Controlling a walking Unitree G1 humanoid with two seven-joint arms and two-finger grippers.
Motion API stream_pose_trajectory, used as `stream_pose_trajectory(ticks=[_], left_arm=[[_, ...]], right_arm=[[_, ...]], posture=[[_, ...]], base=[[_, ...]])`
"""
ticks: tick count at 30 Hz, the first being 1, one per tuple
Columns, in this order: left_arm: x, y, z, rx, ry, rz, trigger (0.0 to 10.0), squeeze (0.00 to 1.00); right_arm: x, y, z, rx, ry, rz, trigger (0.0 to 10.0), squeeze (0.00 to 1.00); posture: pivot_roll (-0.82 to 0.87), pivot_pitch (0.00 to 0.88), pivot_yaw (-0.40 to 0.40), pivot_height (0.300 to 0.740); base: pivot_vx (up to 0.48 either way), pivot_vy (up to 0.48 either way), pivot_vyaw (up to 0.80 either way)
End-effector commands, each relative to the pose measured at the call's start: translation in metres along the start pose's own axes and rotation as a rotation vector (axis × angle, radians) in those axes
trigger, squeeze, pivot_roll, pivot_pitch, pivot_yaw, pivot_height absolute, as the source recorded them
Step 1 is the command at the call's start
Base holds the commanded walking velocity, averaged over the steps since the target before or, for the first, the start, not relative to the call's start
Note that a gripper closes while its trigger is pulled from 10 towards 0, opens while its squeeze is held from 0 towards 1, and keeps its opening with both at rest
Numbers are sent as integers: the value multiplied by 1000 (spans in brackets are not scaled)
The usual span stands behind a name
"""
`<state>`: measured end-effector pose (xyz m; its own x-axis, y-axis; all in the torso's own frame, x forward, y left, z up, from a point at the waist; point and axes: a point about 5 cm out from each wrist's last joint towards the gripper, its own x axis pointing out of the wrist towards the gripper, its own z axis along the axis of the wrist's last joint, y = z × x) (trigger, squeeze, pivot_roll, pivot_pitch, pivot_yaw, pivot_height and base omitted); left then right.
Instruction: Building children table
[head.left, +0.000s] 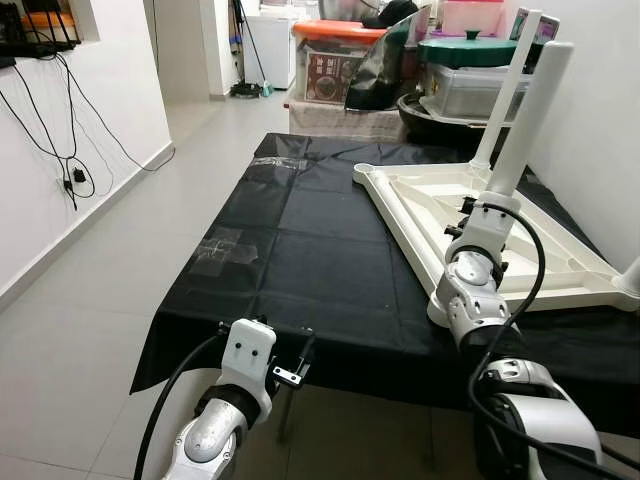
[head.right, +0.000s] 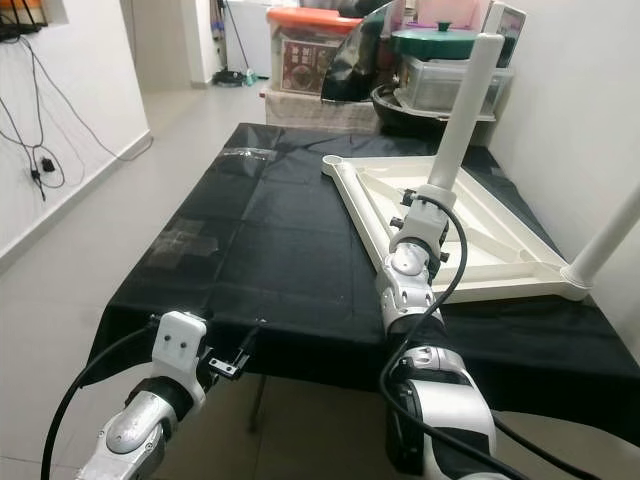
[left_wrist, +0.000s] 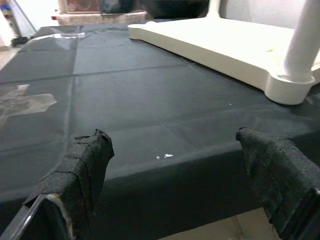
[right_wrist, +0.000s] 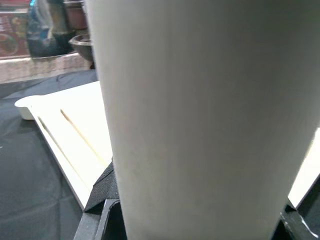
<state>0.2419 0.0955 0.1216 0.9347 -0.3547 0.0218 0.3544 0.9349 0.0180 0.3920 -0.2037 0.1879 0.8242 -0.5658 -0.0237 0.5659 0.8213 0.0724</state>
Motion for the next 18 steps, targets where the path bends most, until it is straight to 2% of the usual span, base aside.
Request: stream_pose_trajectory(ticks=[1,2,4,5,11,16,17,18], left_arm=[[1,0,-5,5,26,-8,10000,0],[0,0,-5,6,26,-7,10000,0],[0,1,-5,6,26,-6,10000,0],[0,1,-5,6,27,-5,10000,0],[0,1,-5,6,27,-5,10000,0],[1,1,-4,4,27,-5,10000,0],[1,1,-4,4,28,-5,10000,0],[0,1,-4,4,28,-5,10000,0]], right_arm=[[-2,-8,-20,1,94,-51,7412,0],[-2,-5,-18,-6,81,-39,10000,0],[-3,-1,-16,-5,69,-21,10000,0],[-5,2,-15,0,47,0,10000,1000],[-10,4,-14,-1,13,9,10000,1000],[-20,-2,-15,-41,-55,22,10000,1000],[-23,-5,-17,-49,-55,27,10000,0],[-26,-7,-19,-54,-56,34,10000,0]], posture=[[90,0,-53,740],[90,0,-53,740],[90,0,-54,740],[87,0,-53,740],[89,0,-53,740],[86,0,-51,740],[85,0,-51,740],[85,0,-51,740]], base=[[0,0,0],[0,0,0],[0,0,0],[0,0,0],[0,0,0],[0,0,0],[0,0,0],[0,0,0]])
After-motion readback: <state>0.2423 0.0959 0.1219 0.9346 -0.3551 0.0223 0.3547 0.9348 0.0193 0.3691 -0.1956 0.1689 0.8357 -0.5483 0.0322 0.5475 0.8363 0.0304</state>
